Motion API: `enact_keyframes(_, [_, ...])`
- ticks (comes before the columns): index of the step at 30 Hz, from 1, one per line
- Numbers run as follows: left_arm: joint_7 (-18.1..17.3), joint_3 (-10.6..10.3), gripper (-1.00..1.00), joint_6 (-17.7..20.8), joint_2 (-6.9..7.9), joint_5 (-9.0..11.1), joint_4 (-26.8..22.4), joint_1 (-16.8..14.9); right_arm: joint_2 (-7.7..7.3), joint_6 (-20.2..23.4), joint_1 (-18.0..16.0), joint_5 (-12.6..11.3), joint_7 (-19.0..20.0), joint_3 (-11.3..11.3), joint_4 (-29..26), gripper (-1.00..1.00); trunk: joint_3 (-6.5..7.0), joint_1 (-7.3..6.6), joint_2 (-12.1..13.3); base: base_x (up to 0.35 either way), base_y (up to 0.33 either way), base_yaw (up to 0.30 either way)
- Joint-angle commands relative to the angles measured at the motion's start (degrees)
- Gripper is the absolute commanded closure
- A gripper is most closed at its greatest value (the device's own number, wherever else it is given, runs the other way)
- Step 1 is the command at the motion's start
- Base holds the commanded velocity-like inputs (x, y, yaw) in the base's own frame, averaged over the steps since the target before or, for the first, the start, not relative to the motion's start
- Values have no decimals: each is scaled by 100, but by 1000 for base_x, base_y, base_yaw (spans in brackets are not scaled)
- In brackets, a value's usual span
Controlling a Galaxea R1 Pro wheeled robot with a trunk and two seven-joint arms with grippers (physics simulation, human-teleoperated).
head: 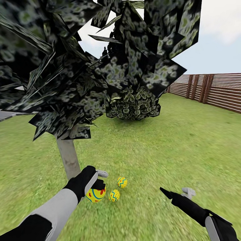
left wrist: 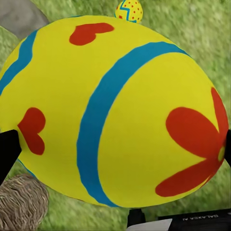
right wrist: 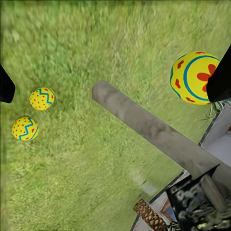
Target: Take the three Easter eggs out of the wicker basket on the lawn in the garden, then place them on the lawn next to a single tree (choose any tree) so that all three eggs are next to the same tree and none are left in the basket.
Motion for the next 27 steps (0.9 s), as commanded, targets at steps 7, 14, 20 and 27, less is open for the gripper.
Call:
enact_keyframes(7, [38, 3, 100, 15, 5, 77, 25, -14, -3, 43, -4, -59, -14, -87, -2, -100, -138, 157, -293, 0, 0, 0])
enact_keyframes(14, [38, 4, 100, -152, 5, 78, 34, -15, -3, 41, -6, -55, -15, -89, -2, -100, -263, 310, -574, 0, 0, 0])
enact_keyframes(20, [38, 4, 100, -185, 5, 83, 34, -15, -3, 38, -3, -50, -19, -90, -2, -100, -371, 442, -814, 0, 0, 0])
enact_keyframes(27, [38, 4, 100, -194, 5, 87, 33, -15, -3, 35, -5, -51, -15, -90, -2, -100, -497, 596, -1095, 0, 0, 0])
